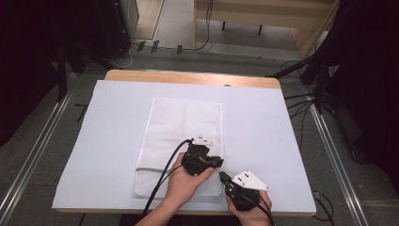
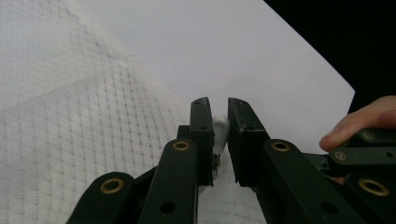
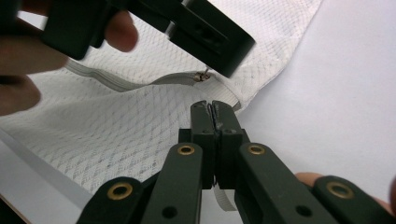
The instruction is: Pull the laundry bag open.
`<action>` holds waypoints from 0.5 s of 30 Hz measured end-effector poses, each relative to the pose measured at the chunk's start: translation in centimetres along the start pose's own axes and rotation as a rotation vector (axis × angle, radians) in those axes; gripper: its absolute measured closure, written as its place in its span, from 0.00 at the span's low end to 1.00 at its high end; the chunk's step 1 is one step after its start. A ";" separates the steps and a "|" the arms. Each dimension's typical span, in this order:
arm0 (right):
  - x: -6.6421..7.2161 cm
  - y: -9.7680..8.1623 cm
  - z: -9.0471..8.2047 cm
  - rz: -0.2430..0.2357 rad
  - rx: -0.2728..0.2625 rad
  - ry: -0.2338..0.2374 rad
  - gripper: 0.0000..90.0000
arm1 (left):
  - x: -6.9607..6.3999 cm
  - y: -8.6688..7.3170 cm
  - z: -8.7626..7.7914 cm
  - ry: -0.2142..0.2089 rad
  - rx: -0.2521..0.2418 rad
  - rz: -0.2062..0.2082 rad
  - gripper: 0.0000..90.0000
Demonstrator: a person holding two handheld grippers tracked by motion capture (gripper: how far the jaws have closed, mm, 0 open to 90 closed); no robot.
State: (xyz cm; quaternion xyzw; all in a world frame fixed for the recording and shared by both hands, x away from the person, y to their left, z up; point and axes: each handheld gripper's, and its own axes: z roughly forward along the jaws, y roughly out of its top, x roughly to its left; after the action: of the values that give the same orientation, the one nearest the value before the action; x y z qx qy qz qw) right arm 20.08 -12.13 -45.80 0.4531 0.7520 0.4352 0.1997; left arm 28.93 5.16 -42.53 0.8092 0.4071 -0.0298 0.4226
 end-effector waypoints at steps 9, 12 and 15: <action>0.0 0.1 0.0 0.004 0.004 -0.007 1.00 | 0.9 -1.0 -1.2 -0.062 -0.015 -0.063 0.89; 0.0 0.1 0.0 0.000 0.004 -0.008 1.00 | 1.6 -1.5 -1.5 -0.079 -0.016 -0.093 0.88; 0.1 0.1 -0.1 -0.007 0.001 -0.008 1.00 | 2.5 -1.8 -1.7 -0.110 -0.018 -0.120 0.92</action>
State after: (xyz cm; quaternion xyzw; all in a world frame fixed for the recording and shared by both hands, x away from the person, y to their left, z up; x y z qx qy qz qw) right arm 20.05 -12.06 -45.67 0.4523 0.7529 0.4322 0.2043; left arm 28.88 8.50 -43.60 0.7766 0.4314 -0.0955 0.4491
